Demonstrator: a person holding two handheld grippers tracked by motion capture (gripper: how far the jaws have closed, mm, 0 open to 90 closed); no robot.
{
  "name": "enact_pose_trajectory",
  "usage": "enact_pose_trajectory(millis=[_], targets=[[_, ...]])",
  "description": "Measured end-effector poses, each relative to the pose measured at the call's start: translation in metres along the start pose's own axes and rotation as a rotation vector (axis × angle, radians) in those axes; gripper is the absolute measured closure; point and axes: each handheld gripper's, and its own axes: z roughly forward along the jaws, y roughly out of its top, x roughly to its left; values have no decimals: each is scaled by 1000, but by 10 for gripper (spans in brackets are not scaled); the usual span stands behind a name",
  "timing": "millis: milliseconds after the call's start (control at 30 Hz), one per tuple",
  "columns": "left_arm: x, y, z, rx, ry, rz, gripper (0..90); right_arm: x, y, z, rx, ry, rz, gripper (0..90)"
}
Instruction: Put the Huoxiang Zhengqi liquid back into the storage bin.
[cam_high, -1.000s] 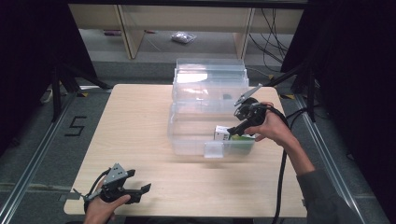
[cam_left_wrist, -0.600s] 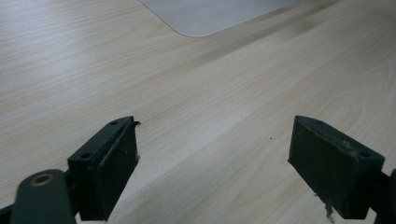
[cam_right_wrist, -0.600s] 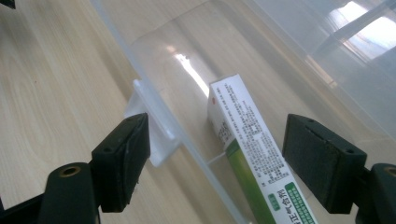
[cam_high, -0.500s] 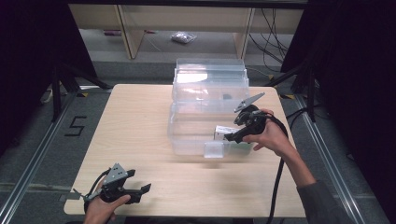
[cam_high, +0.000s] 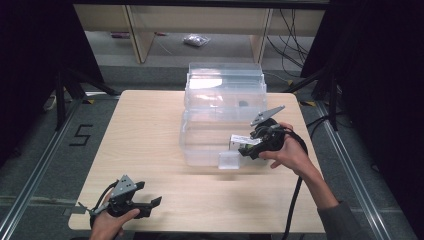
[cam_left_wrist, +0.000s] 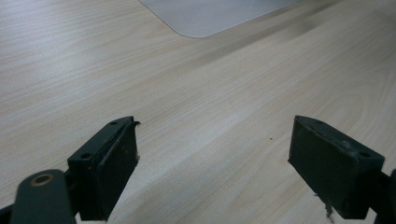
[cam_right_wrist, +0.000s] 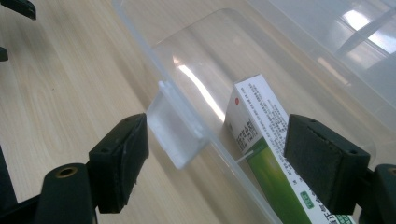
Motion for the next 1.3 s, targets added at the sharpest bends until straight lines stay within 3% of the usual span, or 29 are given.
enact_pose_trajectory(millis=[33, 100, 233, 333, 367, 433, 467, 500, 767, 900, 933, 967, 1067, 1100, 1133, 1233, 1300], targets=[[0, 0, 0, 0, 1, 1, 149, 2, -1, 0, 6, -8, 17, 228], [1, 0, -1, 5, 1, 7, 149, 1, -2, 2, -12, -3, -7, 229], [1, 0, -1, 6, 2, 7, 149, 3, -4, 1, -7, -6, -5, 227], [1, 0, 0, 6, 1, 8, 149, 6, -6, -1, 3, -10, 26, 225], [1, 0, 0, 7, 2, 8, 149, 7, -7, 0, -7, 10, 12, 224], [1, 0, -1, 7, 2, 8, 149, 8, -8, 0, -20, 4, 11, 224], [1, 0, -1, 6, 2, 9, 149, 7, -9, 0, -26, 2, -21, 223], [1, 0, -1, 6, 2, 8, 149, 9, -9, -1, -19, 1, 9, 223], [0, 0, 0, 0, 3, 1, 149, 20, -15, -1, -27, 9, 8, 220], [0, 0, 0, 0, 2, 2, 149, 22, -19, 3, -61, 0, -34, 219], [0, 0, 0, 0, 2, 3, 149, 25, -19, 1, -33, 20, -2, 219], [0, 0, 0, 0, 1, 6, 149, 26, -21, 2, -36, -11, 1, 218], [0, 0, 0, 0, 3, 3, 149, 27, -22, 3, -61, 5, -30, 217], [-1, 0, 1, -9, -1, -1, 149, 28, -22, 3, -68, 14, -11, 217], [-1, 0, 0, -1, 5, 1, 149, 28, -22, 2, -49, 10, -29, 217], [0, 0, 0, -4, 2, 2, 149, 29, -23, 3, -64, 13, -46, 217], [0, 0, 0, -3, 0, -2, 149, 31, -24, 3, -64, 11, -35, 216]])
